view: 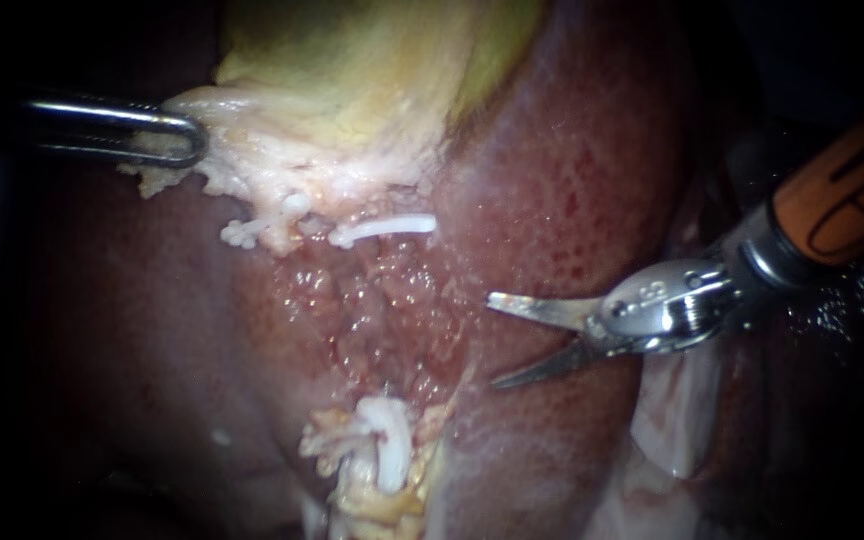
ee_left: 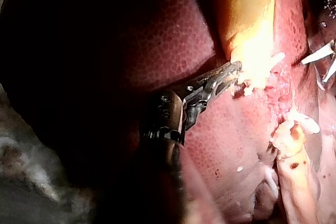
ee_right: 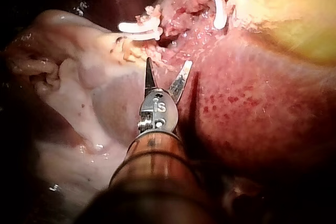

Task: Go back from the cut right tube

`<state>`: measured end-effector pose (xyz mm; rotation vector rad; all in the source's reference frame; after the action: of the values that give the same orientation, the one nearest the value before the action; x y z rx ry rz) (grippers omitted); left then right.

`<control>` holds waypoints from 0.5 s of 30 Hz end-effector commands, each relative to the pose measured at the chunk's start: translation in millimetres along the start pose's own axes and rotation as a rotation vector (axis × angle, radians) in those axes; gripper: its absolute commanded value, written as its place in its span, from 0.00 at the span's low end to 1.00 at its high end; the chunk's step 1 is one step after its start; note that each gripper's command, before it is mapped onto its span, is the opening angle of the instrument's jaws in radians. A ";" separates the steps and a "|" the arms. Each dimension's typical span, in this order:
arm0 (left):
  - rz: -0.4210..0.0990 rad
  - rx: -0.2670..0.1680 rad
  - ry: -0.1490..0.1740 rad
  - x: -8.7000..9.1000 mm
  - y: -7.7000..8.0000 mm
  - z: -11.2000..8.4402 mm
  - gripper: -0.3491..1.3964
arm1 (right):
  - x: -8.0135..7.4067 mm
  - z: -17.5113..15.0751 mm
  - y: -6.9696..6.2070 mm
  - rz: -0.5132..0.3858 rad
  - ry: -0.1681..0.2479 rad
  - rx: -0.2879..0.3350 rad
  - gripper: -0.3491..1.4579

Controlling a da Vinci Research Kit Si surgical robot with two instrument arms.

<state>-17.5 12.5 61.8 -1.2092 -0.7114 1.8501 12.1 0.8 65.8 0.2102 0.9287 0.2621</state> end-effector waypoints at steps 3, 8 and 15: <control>0.001 0.002 0.001 -0.1 0.0 0.2 0.00 | 0.1 -0.9 0.6 -0.009 -0.012 -0.024 0.99; 0.005 0.009 0.003 -0.8 -0.2 1.3 0.00 | 0.4 -1.9 1.2 -0.006 -0.027 -0.051 0.99; 0.020 0.006 -0.001 -3.2 -1.4 4.7 0.00 | 0.5 -2.6 1.4 -0.009 -0.037 -0.066 0.99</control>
<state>-21.0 10.1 66.8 -1.2182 -0.7008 1.8693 10.0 2.5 64.2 0.1488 0.8819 0.2790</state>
